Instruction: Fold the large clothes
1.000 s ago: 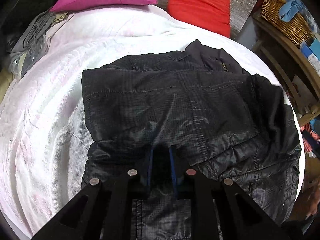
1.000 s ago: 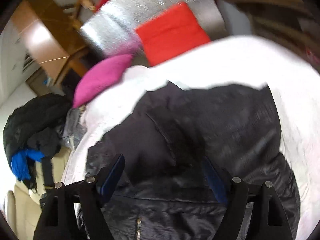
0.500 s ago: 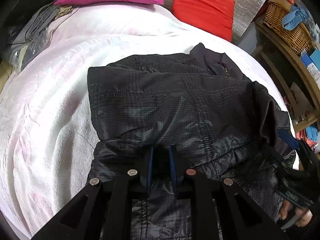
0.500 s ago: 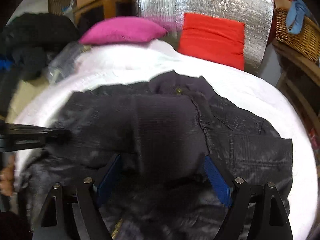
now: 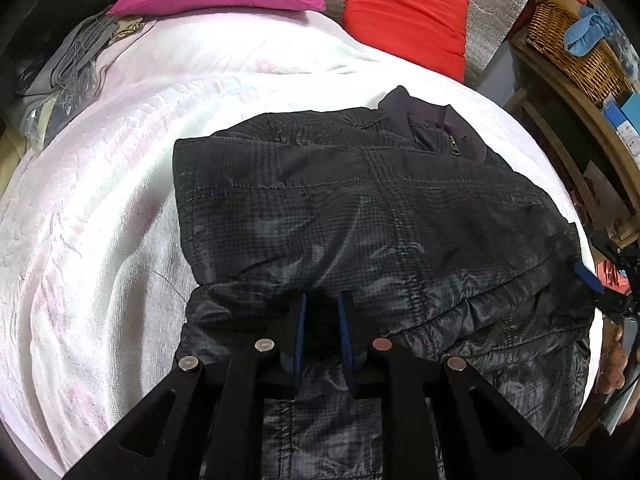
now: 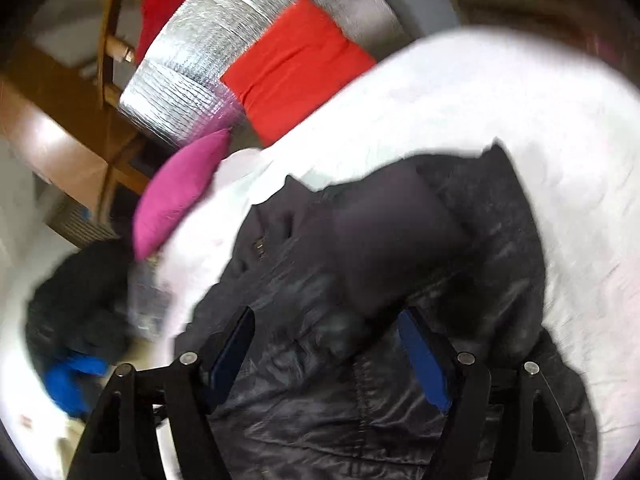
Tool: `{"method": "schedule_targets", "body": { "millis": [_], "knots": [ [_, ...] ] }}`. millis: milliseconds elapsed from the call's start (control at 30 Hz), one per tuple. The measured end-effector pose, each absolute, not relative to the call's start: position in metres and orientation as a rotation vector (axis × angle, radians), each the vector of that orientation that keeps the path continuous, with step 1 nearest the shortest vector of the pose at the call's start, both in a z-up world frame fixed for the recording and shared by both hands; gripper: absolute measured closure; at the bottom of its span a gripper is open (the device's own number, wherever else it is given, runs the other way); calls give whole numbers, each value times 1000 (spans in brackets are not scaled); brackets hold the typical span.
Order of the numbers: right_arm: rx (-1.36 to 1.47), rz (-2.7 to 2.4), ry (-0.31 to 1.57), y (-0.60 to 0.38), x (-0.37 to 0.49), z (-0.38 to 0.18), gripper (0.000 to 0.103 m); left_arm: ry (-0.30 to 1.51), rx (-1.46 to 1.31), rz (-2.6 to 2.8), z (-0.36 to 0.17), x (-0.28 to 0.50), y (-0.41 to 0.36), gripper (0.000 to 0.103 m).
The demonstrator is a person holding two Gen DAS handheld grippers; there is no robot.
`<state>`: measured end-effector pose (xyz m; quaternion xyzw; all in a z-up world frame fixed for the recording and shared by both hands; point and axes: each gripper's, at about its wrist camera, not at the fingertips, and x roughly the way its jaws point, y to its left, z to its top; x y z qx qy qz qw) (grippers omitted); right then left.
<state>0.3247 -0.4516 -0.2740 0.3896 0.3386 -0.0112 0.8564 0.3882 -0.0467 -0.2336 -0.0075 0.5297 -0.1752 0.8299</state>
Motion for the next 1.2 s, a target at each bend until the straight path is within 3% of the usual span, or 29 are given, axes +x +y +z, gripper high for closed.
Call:
{"method": "schedule_targets", "body": {
  "millis": [367,400,467,500,600,933,1200],
  "knots": [
    [1101,5,675,-486,343,-308,28,1098,-14,-380,-232,394,-52,87],
    [1097,-20,669,-488,348,-309,35,1097,-11,-379,-232,394,-52,87],
    [1093,-53,677,-491,358,-315,58,1092,5,-377,-233,394,-54,87],
    [1092,-72,684,-493,361,-317,77,1088,13,-376,-233,393,-54,87],
    [1084,-98,675,-494,361,-319,85,1086,10,-380,-234,394,-55,87],
    [905,-113,510,-469,286,-249,88,1071,-4,-386,-227,386,-50,87],
    [973,-216,731,-481,264,-299,87,1084,60,-379,-233,380,-57,87]
  ]
}}
